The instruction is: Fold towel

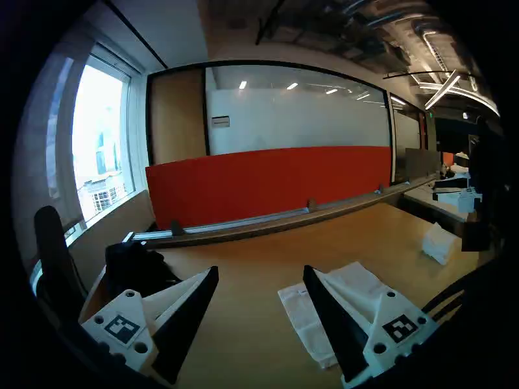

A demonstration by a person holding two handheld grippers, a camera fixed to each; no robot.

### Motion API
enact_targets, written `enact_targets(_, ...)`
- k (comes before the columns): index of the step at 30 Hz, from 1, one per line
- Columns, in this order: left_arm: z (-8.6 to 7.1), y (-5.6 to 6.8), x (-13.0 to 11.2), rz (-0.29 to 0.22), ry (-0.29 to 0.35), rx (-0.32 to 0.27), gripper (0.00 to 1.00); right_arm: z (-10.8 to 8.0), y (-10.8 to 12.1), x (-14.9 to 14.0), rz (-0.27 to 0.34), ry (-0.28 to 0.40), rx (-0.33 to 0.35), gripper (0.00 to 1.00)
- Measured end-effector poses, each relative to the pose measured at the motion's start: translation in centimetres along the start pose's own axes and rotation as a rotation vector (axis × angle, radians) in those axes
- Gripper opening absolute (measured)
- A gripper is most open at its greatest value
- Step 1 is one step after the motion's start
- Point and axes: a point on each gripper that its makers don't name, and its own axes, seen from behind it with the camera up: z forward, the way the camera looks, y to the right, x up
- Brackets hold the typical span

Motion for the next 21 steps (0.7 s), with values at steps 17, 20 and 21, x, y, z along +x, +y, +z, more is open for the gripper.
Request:
enact_targets(17,0.8,3.8,-2.5,0.046,-0.085,-0.162,0.97,0.3,-2.8,-2.2,-0.091,-0.107,0.186,1.0)
enact_targets(20,0.8,4.3,-3.0,0.05,-0.096,-0.18,0.97,0.3,-3.1,-2.5,-0.099,-0.116,0.2,1.0)
enact_targets(21,0.8,4.5,-3.2,0.052,-0.1,-0.185,0.97,0.3,-3.2,-2.6,-0.1,-0.12,0.205,1.0)
